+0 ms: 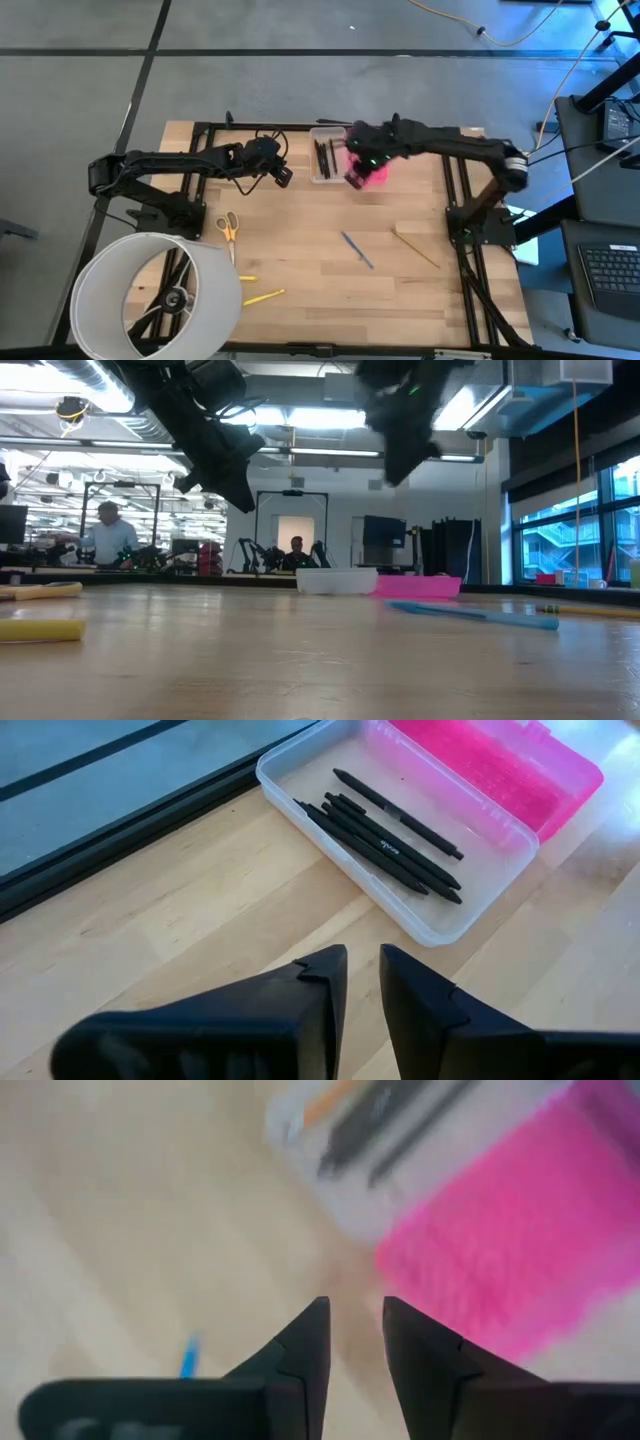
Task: Pick & place school supplies into a supply box
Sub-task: Put the yellow pencil into the transparent supply box
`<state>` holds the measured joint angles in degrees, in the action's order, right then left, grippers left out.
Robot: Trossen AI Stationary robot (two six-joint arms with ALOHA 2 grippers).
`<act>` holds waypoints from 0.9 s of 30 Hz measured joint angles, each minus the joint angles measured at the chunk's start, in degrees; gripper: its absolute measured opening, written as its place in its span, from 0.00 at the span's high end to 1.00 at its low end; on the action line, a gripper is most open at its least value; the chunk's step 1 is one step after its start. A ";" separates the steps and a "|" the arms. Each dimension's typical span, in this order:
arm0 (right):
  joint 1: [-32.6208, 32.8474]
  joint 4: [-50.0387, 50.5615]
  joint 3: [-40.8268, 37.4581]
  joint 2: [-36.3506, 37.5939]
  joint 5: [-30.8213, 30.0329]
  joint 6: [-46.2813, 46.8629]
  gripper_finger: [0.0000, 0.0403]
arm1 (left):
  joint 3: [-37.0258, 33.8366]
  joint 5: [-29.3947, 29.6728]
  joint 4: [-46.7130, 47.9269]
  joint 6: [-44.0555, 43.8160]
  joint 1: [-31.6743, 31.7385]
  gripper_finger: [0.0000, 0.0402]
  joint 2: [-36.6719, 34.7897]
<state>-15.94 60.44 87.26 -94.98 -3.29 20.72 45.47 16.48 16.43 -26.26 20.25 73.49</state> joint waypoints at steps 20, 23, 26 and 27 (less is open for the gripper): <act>22.64 -3.21 -35.74 16.04 -0.90 21.02 0.75 | 0.00 0.01 -1.87 -0.20 0.00 0.85 0.00; 22.64 -6.87 -37.69 13.25 0.98 21.00 0.75 | 0.00 -0.03 -3.05 -0.20 0.00 0.86 0.00; 22.59 -7.94 -38.59 10.93 1.27 21.00 0.75 | 0.00 -0.08 -3.46 -0.19 -0.01 0.86 0.00; 22.61 -8.38 -38.78 10.34 1.42 20.98 0.75 | 0.00 -0.13 -3.45 -0.19 0.00 0.86 0.00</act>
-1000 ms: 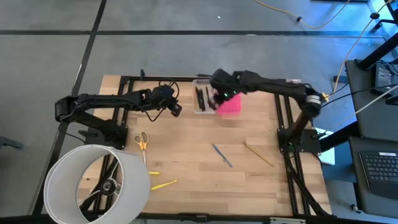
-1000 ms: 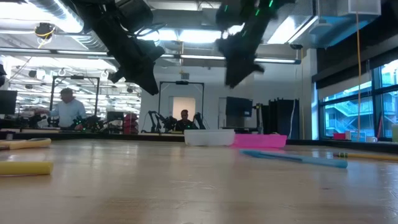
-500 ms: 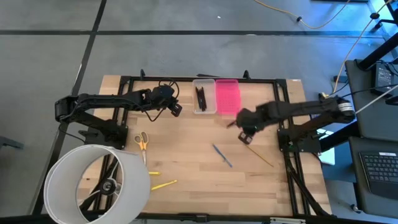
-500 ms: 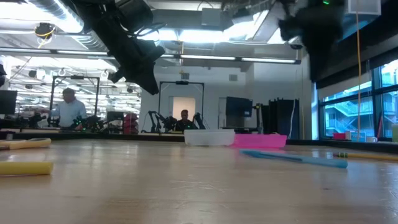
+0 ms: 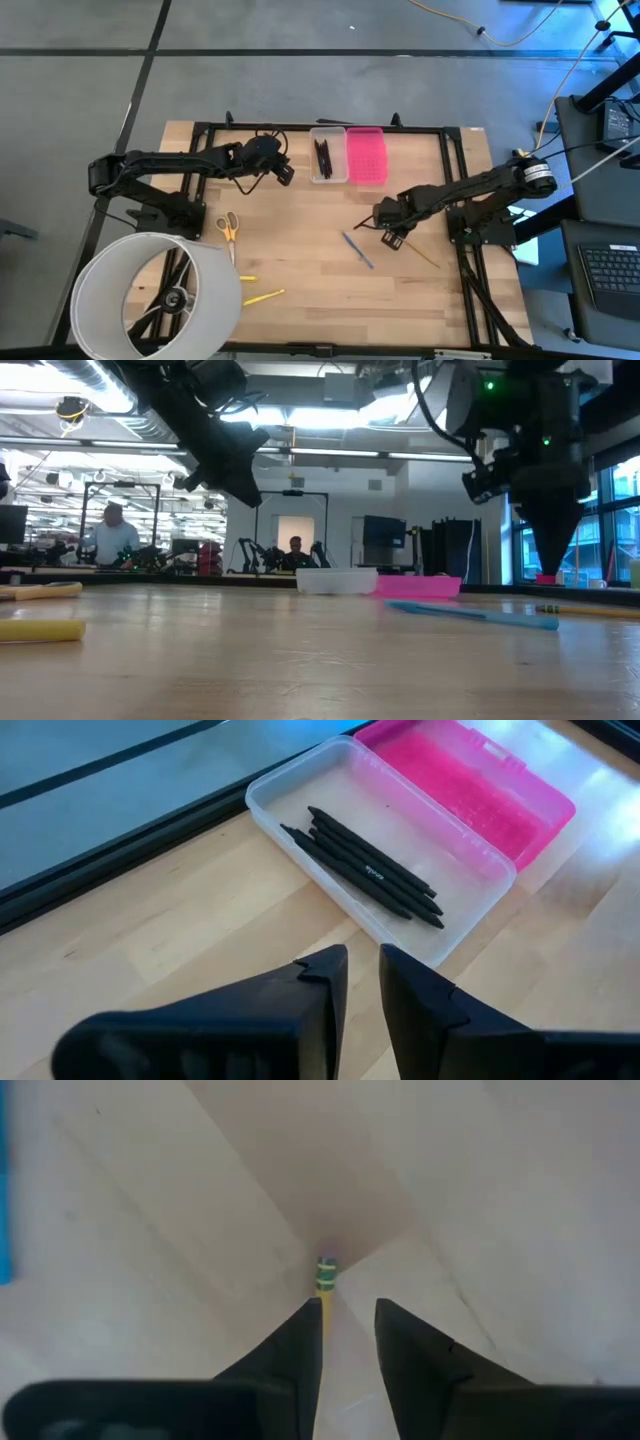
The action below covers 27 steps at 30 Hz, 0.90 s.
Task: Pick & place school supplies into a supply box
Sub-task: Put the yellow pencil into the transparent supply box
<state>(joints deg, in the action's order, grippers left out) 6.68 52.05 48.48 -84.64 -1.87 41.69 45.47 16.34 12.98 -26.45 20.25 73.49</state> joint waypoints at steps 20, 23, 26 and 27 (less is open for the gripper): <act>0.00 -3.21 -0.01 -1.92 1.53 -0.04 0.58 | 0.00 -0.16 0.01 0.02 -0.01 0.86 0.00; 0.00 -3.37 -0.01 -1.92 1.55 -0.27 0.54 | 0.00 -0.16 0.01 0.04 -0.02 0.86 0.00; 0.00 -3.38 -0.01 -1.92 1.55 0.11 0.53 | 0.00 -0.16 0.01 0.06 0.00 0.86 0.00; 0.00 -3.37 -0.01 -1.92 1.55 0.14 0.53 | 0.00 -0.16 0.01 0.06 0.00 0.86 0.00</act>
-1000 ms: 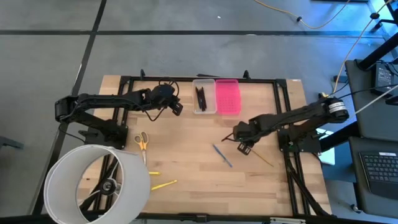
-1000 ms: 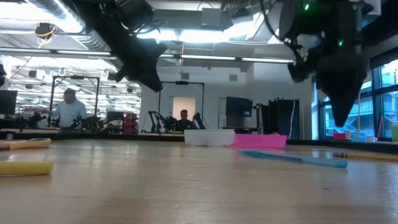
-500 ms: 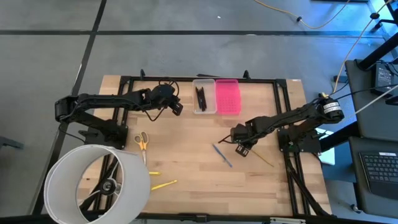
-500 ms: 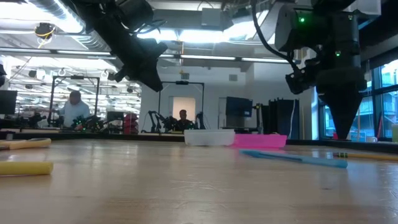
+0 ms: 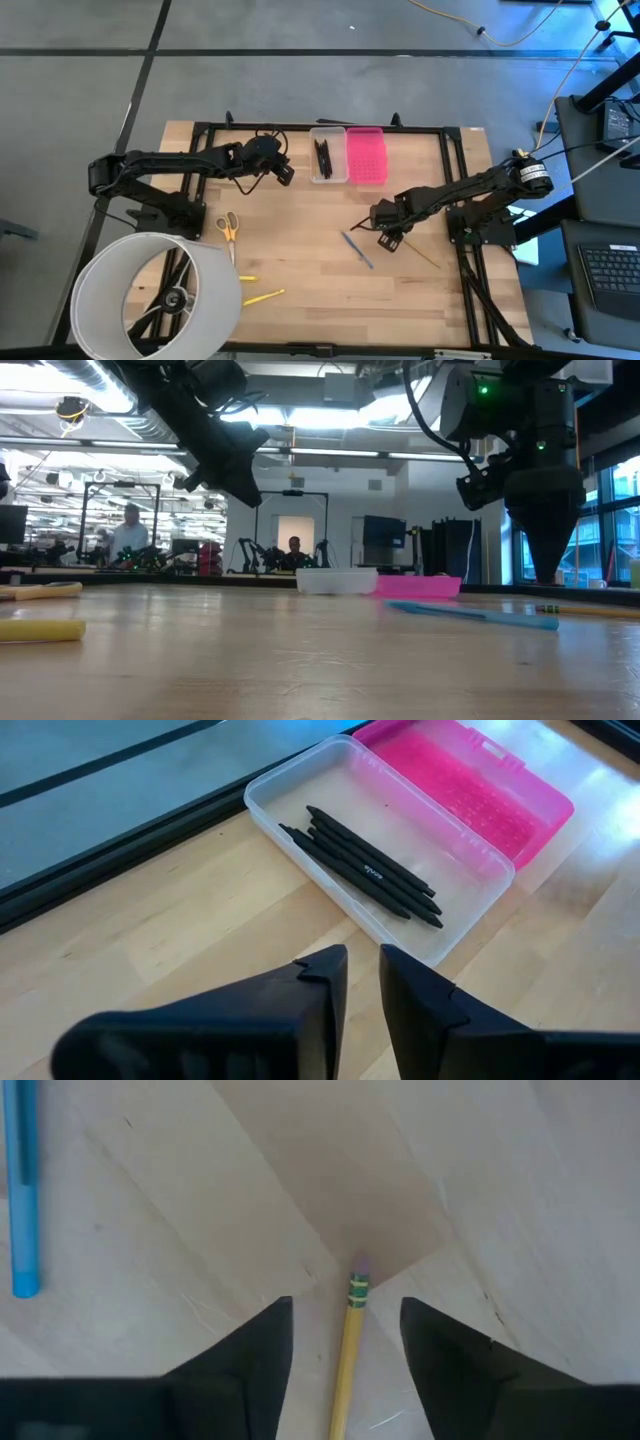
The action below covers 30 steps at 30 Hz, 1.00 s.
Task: Pick & place school supplies into a supply box
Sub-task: Put the yellow pencil into the transparent supply box
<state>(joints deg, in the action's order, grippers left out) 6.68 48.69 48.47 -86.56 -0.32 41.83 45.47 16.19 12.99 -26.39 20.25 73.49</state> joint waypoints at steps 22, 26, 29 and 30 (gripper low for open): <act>-0.01 -2.03 0.22 -8.21 0.03 -3.90 0.59 | 0.00 0.02 0.04 0.11 0.00 0.85 0.00; -0.17 -2.58 0.24 -8.48 0.13 -4.86 0.62 | 0.00 0.03 0.04 0.12 -0.01 0.86 0.00; -0.60 -2.65 0.22 -8.50 0.46 -5.03 0.63 | 0.00 0.03 0.04 0.11 -0.01 0.86 0.00; -0.74 -2.70 0.22 -8.52 0.49 -5.46 0.63 | 0.00 0.02 0.04 0.11 0.00 0.85 0.00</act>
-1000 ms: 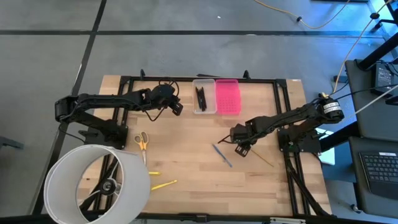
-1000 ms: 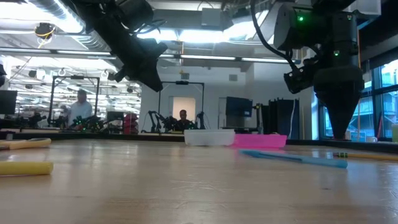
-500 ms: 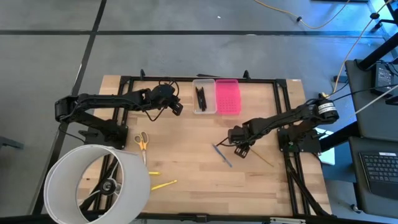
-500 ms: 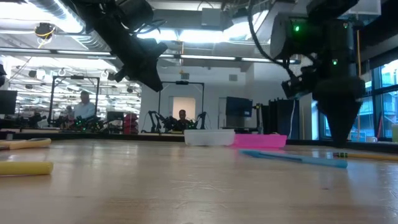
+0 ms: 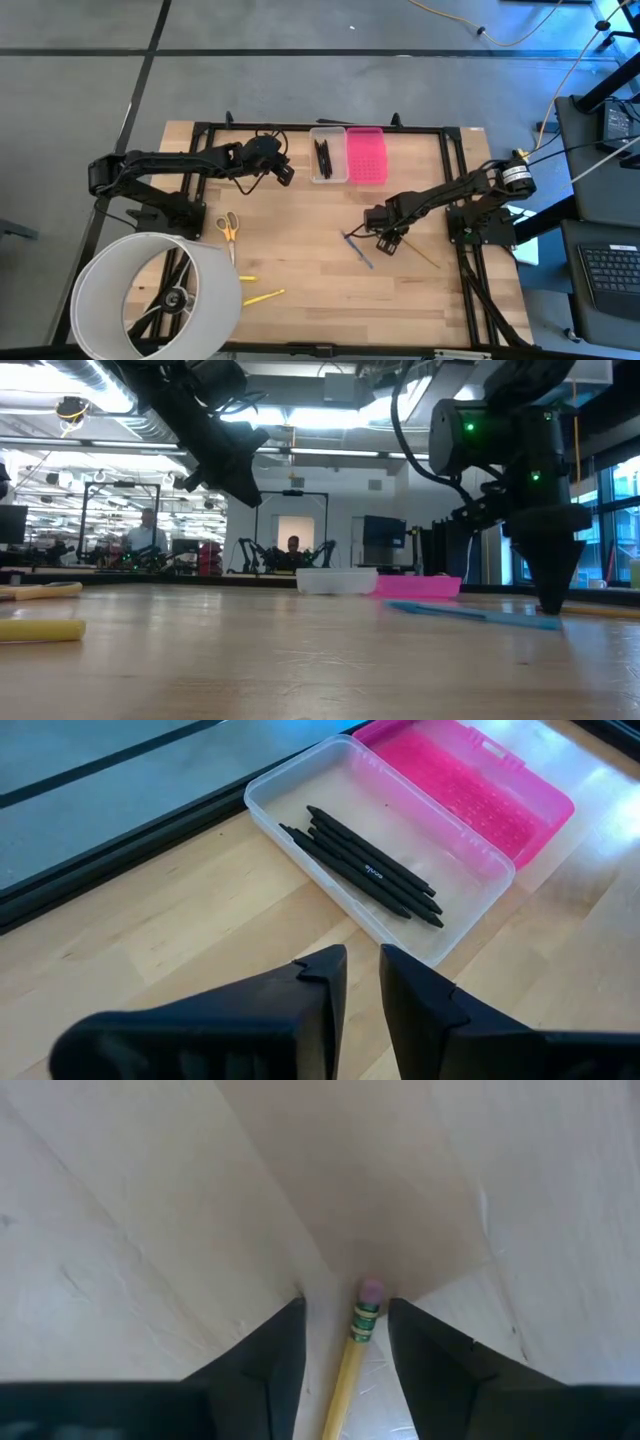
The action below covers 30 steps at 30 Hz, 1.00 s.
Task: Pick & place school supplies into a supply box
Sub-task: Put the yellow pencil into the transparent supply box
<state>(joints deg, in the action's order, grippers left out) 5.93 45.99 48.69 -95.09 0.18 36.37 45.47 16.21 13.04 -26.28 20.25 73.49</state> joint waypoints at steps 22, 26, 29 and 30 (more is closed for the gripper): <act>-0.20 -0.99 -0.20 -0.15 0.93 -3.62 0.63 | 0.00 0.00 0.02 0.00 -0.02 0.86 0.00; -0.20 -1.00 -0.20 -0.17 0.97 -2.15 0.64 | 0.00 0.01 0.03 0.00 -0.02 0.86 0.00; -0.17 -1.11 -0.20 -0.17 1.05 -2.07 0.68 | 0.00 0.00 0.04 0.00 0.00 0.86 0.00; -0.15 -1.17 -0.20 -0.17 1.10 -2.07 0.70 | 0.00 0.00 0.02 0.00 0.00 0.86 0.00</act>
<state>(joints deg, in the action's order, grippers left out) 5.78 44.82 48.49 -95.26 1.28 34.30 45.47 16.21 13.06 -26.28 20.25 73.49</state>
